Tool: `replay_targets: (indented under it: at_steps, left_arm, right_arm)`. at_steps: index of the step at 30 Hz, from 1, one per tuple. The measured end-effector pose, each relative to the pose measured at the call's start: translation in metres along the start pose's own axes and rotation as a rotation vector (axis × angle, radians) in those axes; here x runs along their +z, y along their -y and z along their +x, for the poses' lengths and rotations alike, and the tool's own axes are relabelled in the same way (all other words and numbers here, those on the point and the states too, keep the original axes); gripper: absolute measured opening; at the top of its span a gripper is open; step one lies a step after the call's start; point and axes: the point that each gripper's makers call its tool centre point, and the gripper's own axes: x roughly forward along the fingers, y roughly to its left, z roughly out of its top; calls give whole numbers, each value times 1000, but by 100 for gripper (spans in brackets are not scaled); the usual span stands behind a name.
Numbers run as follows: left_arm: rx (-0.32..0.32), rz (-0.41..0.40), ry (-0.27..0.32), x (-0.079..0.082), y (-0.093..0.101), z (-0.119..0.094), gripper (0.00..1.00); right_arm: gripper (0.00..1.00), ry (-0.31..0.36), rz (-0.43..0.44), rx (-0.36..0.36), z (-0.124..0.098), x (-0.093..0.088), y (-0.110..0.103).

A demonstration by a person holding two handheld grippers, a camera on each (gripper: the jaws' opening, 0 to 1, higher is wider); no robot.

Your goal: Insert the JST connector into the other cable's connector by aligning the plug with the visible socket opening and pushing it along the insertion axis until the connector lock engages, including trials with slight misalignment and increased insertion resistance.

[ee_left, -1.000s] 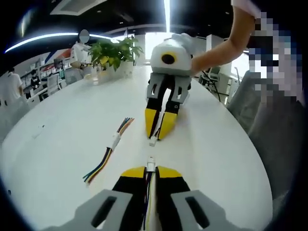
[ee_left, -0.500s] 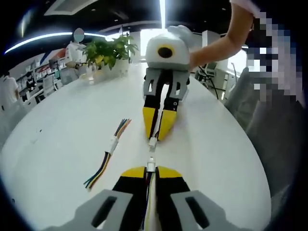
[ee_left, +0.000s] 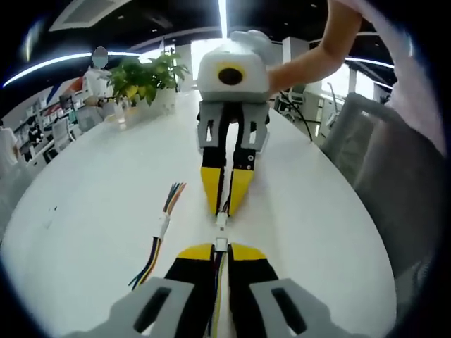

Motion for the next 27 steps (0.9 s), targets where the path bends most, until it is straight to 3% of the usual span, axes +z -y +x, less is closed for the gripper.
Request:
replay_targets:
  at_steps: [11,27]
  left_arm:
    - [-15,15,-21,-2,1,1,1]
    - [-32,51,-42,2,2,2,1]
  right_arm:
    - [2,-39,-65,27,2,-1,-3]
    - [2,-54,-93,45,5,3,-3]
